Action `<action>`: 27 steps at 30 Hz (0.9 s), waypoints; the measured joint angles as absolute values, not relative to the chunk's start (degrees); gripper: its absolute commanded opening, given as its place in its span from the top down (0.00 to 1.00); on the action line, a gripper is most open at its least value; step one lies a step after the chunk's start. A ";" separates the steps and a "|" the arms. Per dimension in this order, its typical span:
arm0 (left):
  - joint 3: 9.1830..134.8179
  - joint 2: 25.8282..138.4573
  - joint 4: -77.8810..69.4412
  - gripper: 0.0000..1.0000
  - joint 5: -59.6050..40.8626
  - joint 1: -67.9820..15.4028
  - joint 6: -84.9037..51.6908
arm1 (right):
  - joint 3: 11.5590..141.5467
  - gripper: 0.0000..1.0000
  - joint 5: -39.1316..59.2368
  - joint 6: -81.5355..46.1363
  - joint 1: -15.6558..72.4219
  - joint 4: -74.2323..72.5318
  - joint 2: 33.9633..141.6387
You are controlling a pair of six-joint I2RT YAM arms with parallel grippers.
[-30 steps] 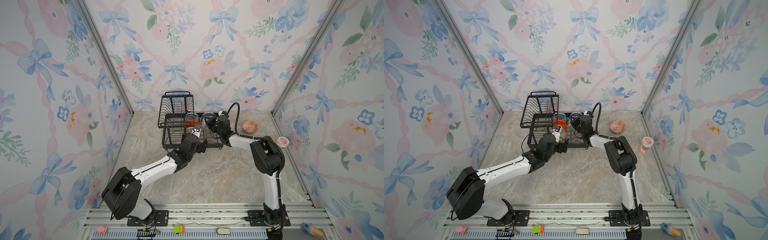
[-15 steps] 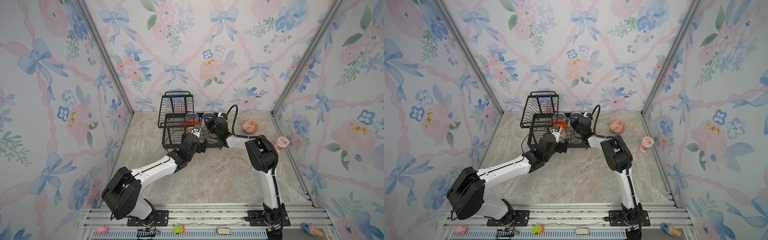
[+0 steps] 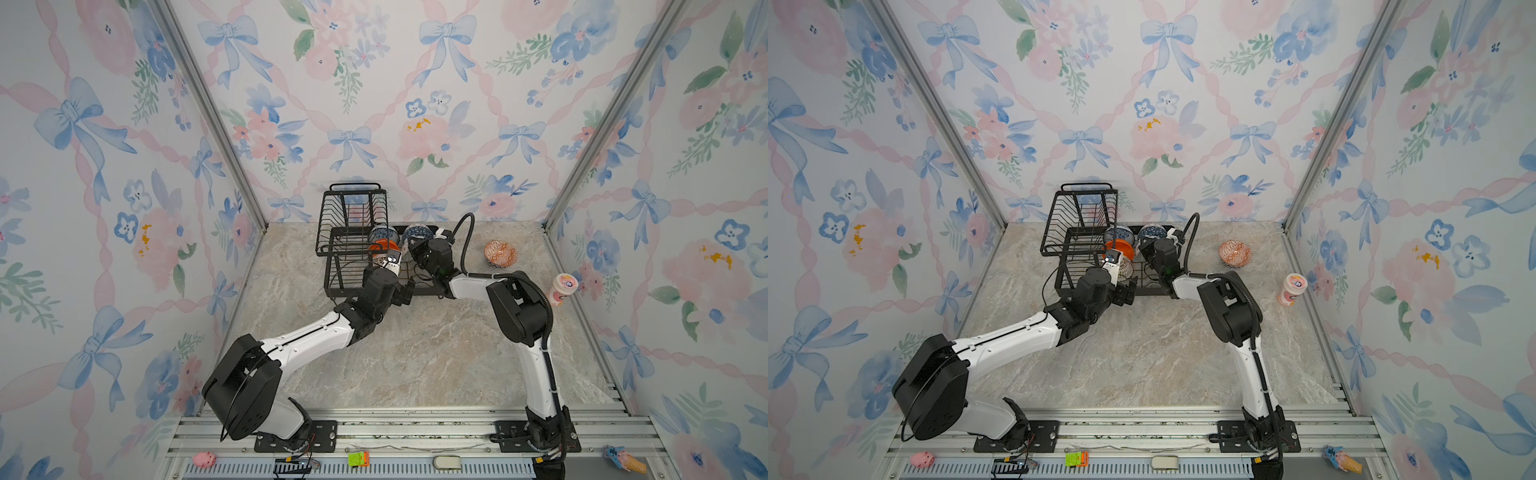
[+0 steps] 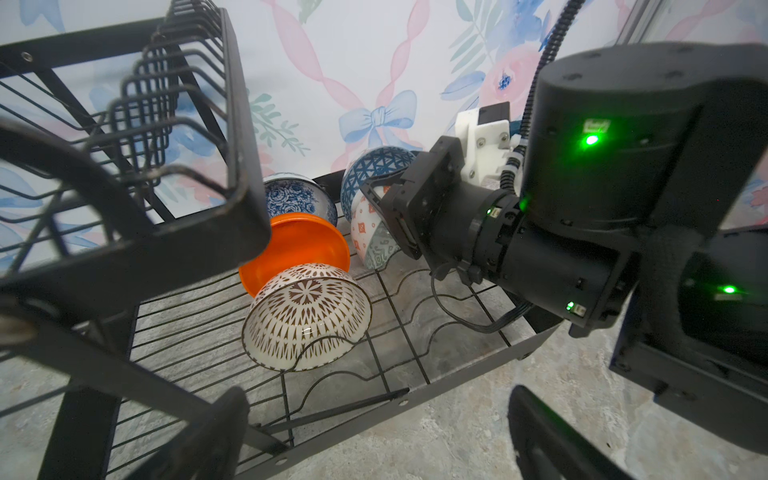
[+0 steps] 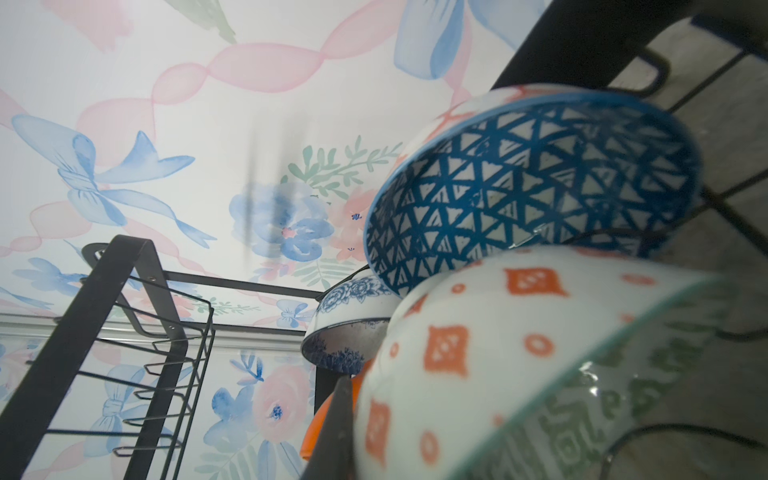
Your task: Load the bowls into the dish rack
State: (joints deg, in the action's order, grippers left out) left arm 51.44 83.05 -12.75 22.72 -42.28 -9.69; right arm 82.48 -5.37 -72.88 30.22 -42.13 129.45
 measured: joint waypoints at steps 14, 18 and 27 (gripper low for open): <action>51.44 82.65 -12.75 0.02 22.74 -42.30 -9.50 | 80.12 0.92 -10.46 -75.81 30.98 -44.40 128.79; 51.44 82.65 -12.75 0.02 22.74 -42.35 -9.50 | 80.09 0.92 -11.22 -76.90 30.98 -43.53 128.38; 51.44 82.65 -12.75 0.02 22.98 -42.35 -9.47 | 80.12 0.86 -11.75 -79.11 30.98 -42.44 128.11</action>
